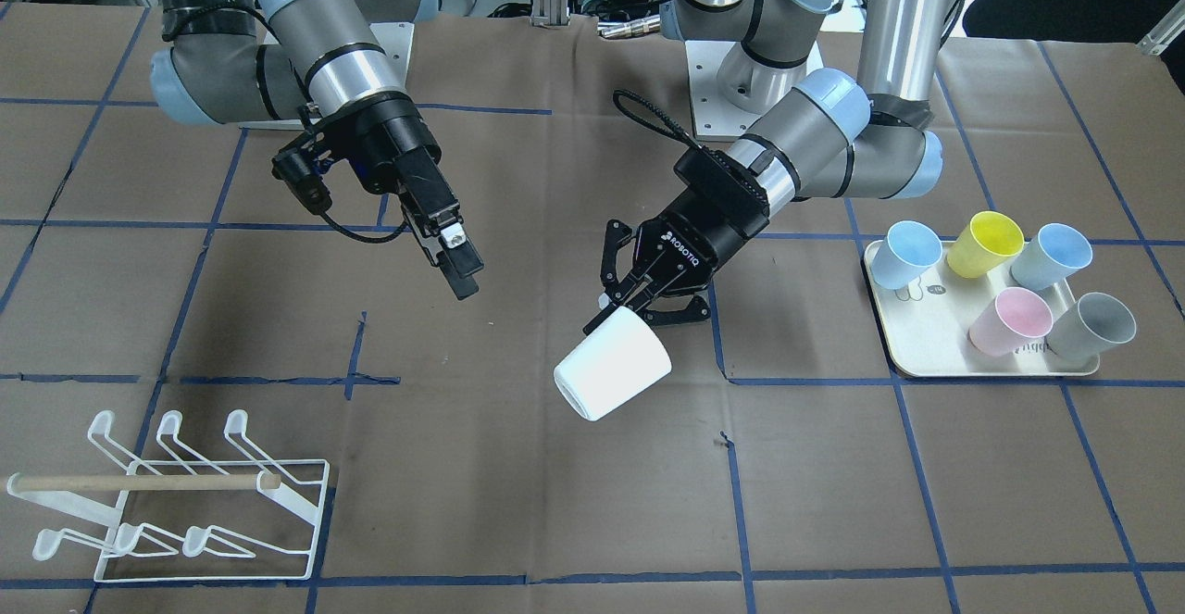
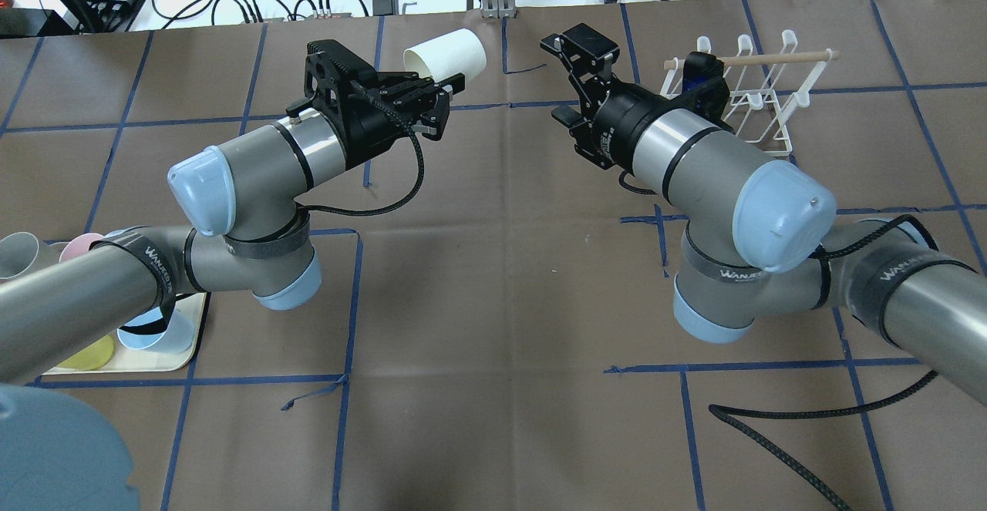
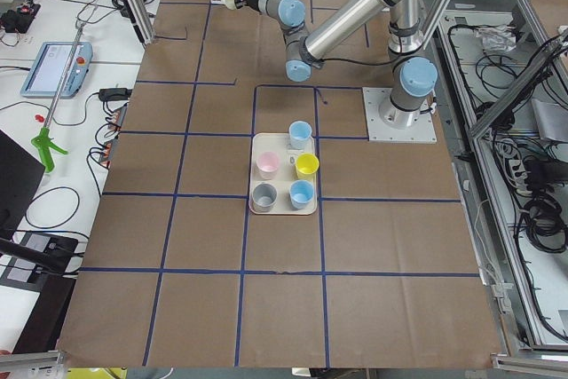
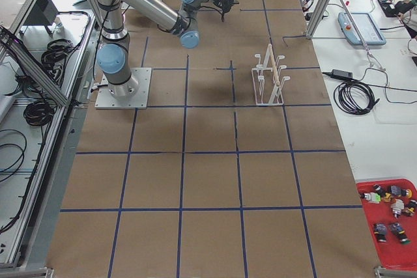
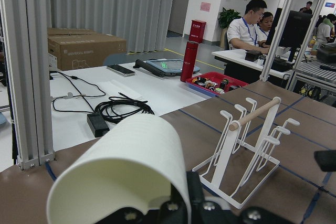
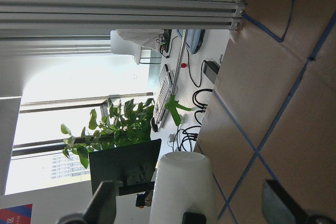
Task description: Transfer IKEA cup to right arm and place on rack
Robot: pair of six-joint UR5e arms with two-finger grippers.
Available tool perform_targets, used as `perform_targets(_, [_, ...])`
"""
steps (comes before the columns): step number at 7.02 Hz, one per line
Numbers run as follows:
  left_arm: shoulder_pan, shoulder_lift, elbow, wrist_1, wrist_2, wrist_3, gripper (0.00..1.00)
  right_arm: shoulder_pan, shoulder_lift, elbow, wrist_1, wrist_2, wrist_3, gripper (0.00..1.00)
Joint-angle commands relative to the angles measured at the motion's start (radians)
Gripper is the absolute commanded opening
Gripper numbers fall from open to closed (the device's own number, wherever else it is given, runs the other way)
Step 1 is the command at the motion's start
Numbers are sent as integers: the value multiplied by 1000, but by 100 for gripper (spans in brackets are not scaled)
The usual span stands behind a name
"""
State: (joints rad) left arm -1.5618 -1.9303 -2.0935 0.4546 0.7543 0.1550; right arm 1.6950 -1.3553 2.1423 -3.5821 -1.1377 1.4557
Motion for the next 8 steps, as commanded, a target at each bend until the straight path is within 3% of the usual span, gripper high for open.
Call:
perform_targets(1, [-3, 7, 0, -10, 5, 0, 0, 49, 111, -112, -37, 2, 28, 99])
perform_targets(3, [-3, 4, 0, -10, 5, 1, 0, 40, 174, -147, -30, 106, 31, 99])
perform_targets(5, [-3, 1, 0, -10, 7, 1, 0, 37, 224, -217, -24, 145, 34, 99])
perform_targets(8, [-3, 1, 0, -8, 7, 1, 0, 40, 265, -248, -23, 147, 34, 99])
